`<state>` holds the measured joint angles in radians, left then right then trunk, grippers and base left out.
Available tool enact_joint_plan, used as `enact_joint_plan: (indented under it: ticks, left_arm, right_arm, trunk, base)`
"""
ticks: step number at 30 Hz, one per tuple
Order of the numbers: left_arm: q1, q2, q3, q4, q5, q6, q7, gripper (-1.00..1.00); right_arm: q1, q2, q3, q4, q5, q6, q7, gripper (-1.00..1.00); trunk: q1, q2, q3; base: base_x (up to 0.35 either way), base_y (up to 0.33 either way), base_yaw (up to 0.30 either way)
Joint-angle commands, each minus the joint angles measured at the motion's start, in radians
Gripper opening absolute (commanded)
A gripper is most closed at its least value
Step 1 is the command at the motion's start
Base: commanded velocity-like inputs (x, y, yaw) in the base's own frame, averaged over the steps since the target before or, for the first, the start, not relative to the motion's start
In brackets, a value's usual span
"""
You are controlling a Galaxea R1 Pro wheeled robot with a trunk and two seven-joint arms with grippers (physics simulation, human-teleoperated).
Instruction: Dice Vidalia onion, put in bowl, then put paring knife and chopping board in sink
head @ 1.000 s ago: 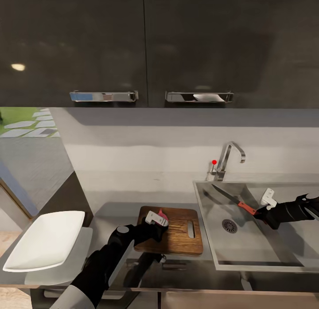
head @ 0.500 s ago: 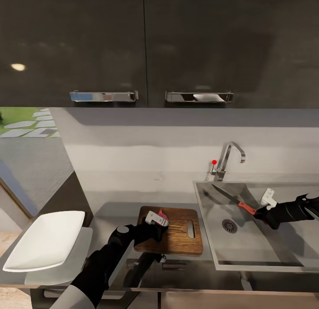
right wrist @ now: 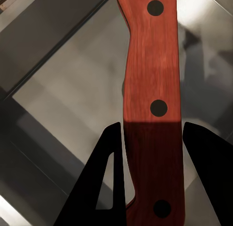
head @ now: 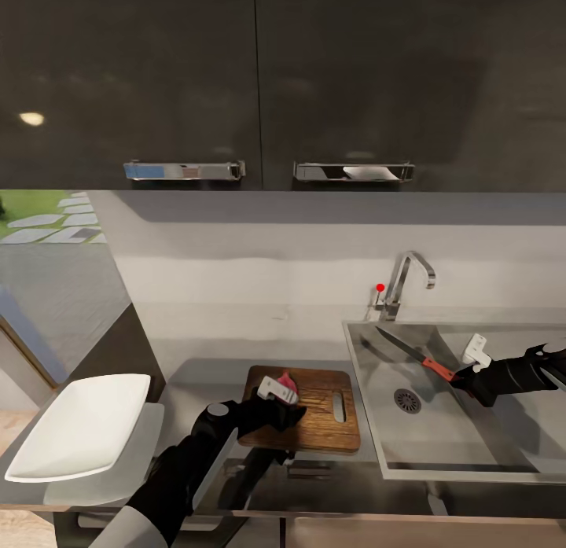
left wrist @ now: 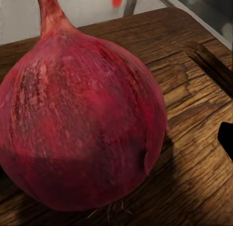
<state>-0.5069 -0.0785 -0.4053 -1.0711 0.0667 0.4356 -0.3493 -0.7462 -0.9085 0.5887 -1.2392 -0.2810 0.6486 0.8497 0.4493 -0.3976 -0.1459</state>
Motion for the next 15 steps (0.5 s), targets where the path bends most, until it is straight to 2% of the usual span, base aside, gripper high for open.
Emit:
enact_joint_plan:
  ticks: [1,9,13,14,15]
  left_arm:
    - [-0.001,0.0,0.0,-0.001,0.007,0.006,0.0,1.0]
    - [-0.001,0.001,0.0,-0.016,0.007,0.0,-0.001,1.0]
    - [-0.001,0.006,-0.001,-0.092,0.007,-0.006,-0.002,1.0]
    - [-0.001,0.023,-0.002,-0.137,0.007,-0.006,-0.001,1.0]
    - [-0.001,0.029,-0.002,-0.15,0.007,-0.005,0.0,1.0]
  right_arm:
    - [-0.002,-0.001,0.003,0.0,-0.007,0.006,-0.002,-1.0]
    - [-0.002,-0.001,0.003,0.0,-0.007,0.006,-0.002,-1.0]
    - [-0.002,-0.001,0.003,0.0,-0.007,0.006,-0.002,-1.0]
    - [-0.002,-0.001,0.003,0.0,-0.007,0.006,-0.002,-1.0]
    - [-0.002,-0.001,0.003,0.0,-0.007,0.006,-0.002,-1.0]
  trunk:
    - [0.001,-0.002,-0.002]
    - [0.001,-0.002,-0.002]
    - [0.001,-0.002,-0.002]
    - [0.001,-0.002,-0.002]
    - [0.001,-0.002,-0.002]
  base:
    - [0.0,0.0,0.0]
    - [0.0,0.0,0.0]
    - [0.0,0.0,0.0]
    - [0.0,0.0,0.0]
    - [0.0,0.0,0.0]
